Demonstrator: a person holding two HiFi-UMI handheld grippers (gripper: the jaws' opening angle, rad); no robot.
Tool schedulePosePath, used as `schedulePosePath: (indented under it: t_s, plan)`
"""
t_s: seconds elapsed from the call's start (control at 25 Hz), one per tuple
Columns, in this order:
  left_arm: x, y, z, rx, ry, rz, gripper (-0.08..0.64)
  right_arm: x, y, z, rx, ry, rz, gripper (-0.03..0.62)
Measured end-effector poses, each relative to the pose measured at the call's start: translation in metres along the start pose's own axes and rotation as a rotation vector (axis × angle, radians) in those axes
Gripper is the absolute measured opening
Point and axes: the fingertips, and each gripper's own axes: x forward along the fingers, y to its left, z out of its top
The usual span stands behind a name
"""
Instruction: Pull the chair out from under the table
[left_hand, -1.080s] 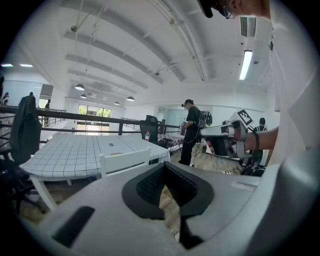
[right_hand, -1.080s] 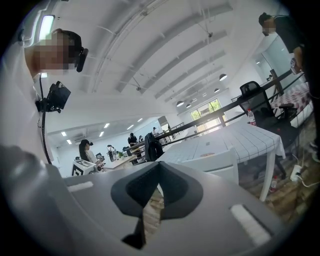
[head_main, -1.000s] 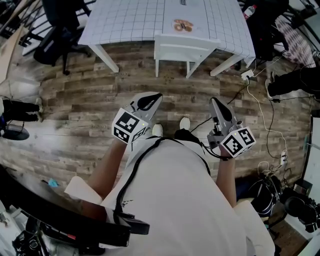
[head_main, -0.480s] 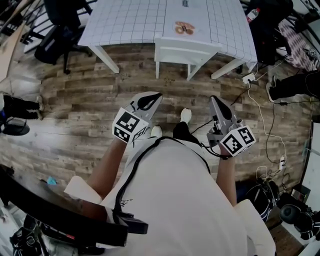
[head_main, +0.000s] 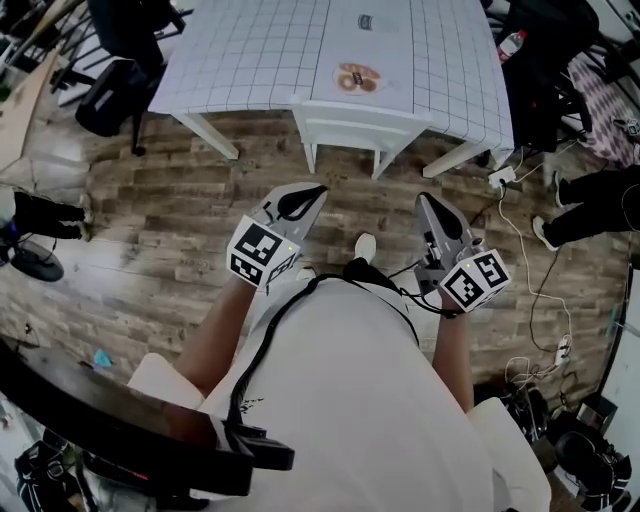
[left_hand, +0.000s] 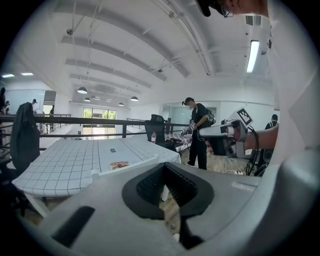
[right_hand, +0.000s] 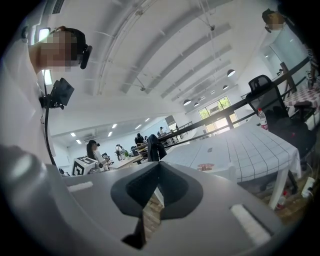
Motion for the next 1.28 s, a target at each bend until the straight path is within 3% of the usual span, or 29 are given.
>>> schedulePosePath:
  t_s: [0.24,0.44,0.6,0.8,1.04,1.28]
  plan:
    - [0.060,0.006,0.012,0.020,-0.030,0.043,0.008,0.015,-0.058,0.007,-0.049,0.022,0.065,0.006]
    - [0.090,0.011,0.043,0.003,0.011,0.092,0.008,0.024,-0.085,0.024,-0.093,0.125,0.127,0.006]
    - [0.111,0.012,0.047,-0.008,0.022,0.135,0.008,0.026,-0.112,0.024,-0.121,0.185,0.168,0.006]
    - [0.133,0.010,0.051,-0.013,0.036,0.170,0.008,0.024,-0.141,0.036,-0.056,0.166,0.209,0.006]
    - [0.145,0.008,0.052,-0.006,0.056,0.184,0.008,0.029,-0.152,0.038,-0.101,0.194,0.252,0.007]
    - [0.145,0.018,0.046,0.002,0.089,0.176,0.008,0.040,-0.154,0.032,-0.078,0.201,0.247,0.006]
